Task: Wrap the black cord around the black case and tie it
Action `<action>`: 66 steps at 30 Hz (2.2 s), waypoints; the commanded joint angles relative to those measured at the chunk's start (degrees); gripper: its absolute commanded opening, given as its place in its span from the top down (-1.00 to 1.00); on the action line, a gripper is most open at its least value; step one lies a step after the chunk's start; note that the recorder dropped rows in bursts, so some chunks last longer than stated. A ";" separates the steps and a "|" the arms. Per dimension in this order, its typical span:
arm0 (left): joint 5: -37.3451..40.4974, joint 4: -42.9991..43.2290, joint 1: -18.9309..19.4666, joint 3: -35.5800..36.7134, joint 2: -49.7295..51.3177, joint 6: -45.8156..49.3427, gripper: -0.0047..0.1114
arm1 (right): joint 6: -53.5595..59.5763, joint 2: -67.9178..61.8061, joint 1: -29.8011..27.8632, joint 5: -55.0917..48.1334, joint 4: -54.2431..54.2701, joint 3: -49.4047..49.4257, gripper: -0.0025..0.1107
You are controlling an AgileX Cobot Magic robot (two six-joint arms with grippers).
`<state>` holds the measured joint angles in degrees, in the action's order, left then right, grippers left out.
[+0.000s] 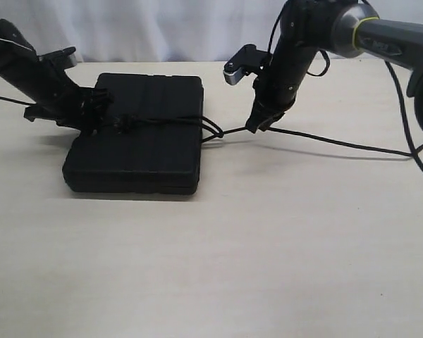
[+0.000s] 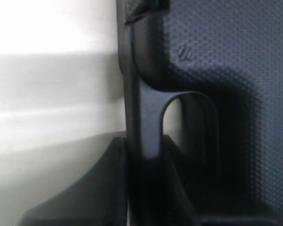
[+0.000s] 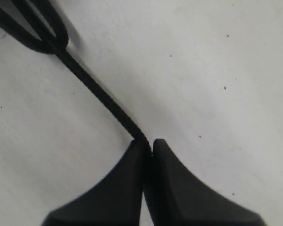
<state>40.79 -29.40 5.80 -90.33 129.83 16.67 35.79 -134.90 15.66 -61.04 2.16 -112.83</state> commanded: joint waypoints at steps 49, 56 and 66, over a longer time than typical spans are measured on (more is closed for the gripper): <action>-3.36 22.16 -9.16 39.49 -71.40 -7.44 0.92 | -38.36 60.62 -2.26 6.69 -7.98 52.29 0.88; -27.96 19.73 -9.16 54.22 -91.33 -7.35 0.92 | -37.70 77.90 -2.26 38.72 -9.03 72.61 0.88; -49.24 18.14 -9.16 64.89 -93.91 -8.00 0.92 | -35.11 81.65 -2.16 82.01 -8.71 93.14 0.88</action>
<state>-7.52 -10.65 -3.28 -25.98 35.78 9.05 0.00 -53.52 13.49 15.34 -6.18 -22.36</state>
